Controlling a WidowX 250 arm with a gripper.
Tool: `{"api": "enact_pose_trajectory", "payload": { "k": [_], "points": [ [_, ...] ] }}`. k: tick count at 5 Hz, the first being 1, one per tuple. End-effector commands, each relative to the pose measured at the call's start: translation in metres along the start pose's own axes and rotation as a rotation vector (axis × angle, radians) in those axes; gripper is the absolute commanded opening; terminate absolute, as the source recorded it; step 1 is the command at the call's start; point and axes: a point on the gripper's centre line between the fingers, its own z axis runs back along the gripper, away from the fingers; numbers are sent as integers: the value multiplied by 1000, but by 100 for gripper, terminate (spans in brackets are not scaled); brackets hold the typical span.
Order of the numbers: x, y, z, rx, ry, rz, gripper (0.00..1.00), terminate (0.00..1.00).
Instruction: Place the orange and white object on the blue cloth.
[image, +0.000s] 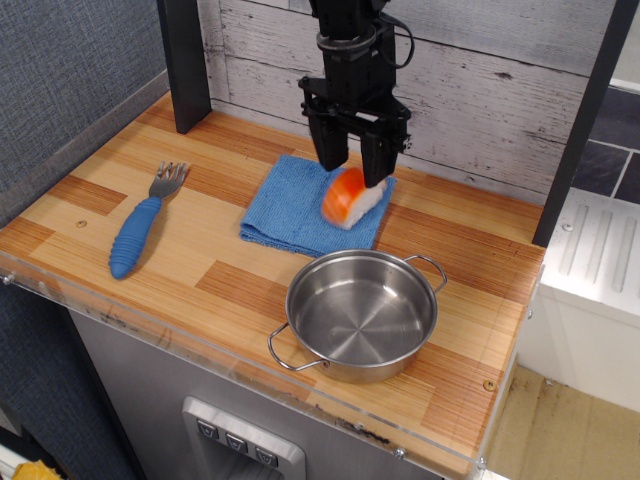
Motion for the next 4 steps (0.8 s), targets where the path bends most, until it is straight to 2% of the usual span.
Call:
{"api": "enact_pose_trajectory", "payload": {
  "k": [1,2,3,4],
  "points": [
    [5,3,51,36,-41,-11,100,0],
    [-10,-1,88,34,-120,7,100,0],
    [-22,1,95,23,-142,14,100,0],
    [-28,3,94,63,-158,37,100,0]
  ]
}}
